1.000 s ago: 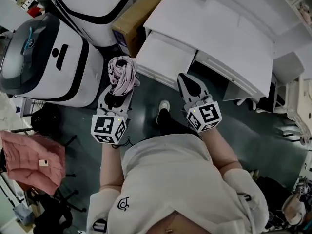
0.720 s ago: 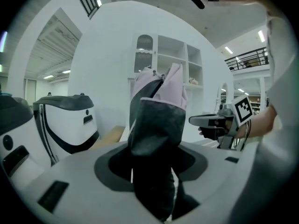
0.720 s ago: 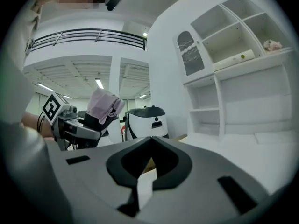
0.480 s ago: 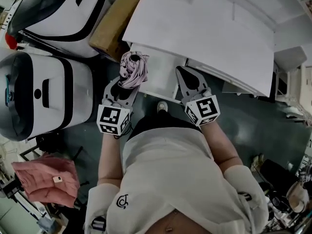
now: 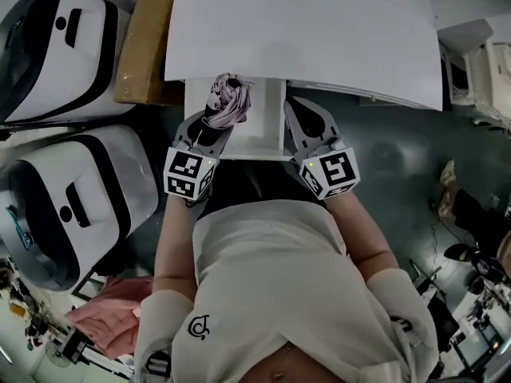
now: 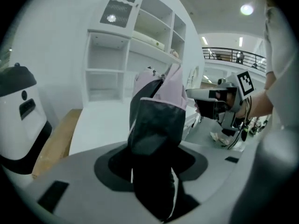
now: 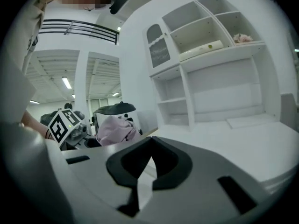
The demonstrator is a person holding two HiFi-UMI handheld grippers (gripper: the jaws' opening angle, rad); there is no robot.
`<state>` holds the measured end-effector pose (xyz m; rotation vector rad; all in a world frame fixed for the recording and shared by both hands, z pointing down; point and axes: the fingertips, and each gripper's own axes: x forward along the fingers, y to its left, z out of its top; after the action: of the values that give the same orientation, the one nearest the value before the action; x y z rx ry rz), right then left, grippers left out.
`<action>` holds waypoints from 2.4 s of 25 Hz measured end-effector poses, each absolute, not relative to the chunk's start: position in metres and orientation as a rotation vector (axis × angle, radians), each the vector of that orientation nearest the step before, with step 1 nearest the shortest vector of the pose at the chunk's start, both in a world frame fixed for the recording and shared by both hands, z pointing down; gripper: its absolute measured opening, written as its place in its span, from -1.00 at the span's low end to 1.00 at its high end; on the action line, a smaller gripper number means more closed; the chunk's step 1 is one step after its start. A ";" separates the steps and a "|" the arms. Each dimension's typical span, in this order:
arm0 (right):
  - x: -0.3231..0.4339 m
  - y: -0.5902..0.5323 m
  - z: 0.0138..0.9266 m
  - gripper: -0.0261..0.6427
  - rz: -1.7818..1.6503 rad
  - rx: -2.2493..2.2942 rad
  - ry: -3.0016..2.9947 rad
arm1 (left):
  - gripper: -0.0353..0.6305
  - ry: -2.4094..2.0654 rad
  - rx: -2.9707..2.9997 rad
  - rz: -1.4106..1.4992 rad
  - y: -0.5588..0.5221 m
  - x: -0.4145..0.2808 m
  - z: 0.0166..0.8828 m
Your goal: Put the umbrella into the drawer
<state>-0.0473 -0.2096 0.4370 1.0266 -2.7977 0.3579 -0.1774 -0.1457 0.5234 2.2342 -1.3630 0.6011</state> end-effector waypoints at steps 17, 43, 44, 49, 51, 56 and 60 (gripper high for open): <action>-0.013 -0.227 0.521 -0.90 0.355 1.450 -2.495 | -0.22 -0.704 2.244 0.929 -0.153 -0.153 0.706; 0.018 -0.231 0.566 -0.90 0.450 1.595 -2.356 | -0.20 -0.571 2.073 1.139 -0.159 -0.145 0.826; 0.018 -0.231 0.564 -0.90 0.450 1.587 -2.360 | -0.19 -0.568 2.073 1.135 -0.159 -0.144 0.826; 0.007 -0.233 0.561 -0.90 0.445 1.545 -2.388 | 0.11 -0.604 2.035 1.098 -0.157 -0.145 0.827; 0.002 -0.234 0.557 -0.90 0.445 1.531 -2.397 | 0.16 -0.650 2.005 1.053 -0.160 -0.149 0.820; -0.009 -0.232 0.535 -0.90 0.430 1.501 -2.426 | 0.16 -0.704 2.021 0.986 -0.166 -0.158 0.790; -0.016 -0.230 0.518 -0.90 0.400 1.467 -2.455 | 0.05 -0.728 2.066 0.938 -0.169 -0.156 0.758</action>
<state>-0.0163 -0.2298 0.5181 1.4674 -2.4552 0.3997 -0.1556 -0.1688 0.7582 2.0656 -0.7280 0.9381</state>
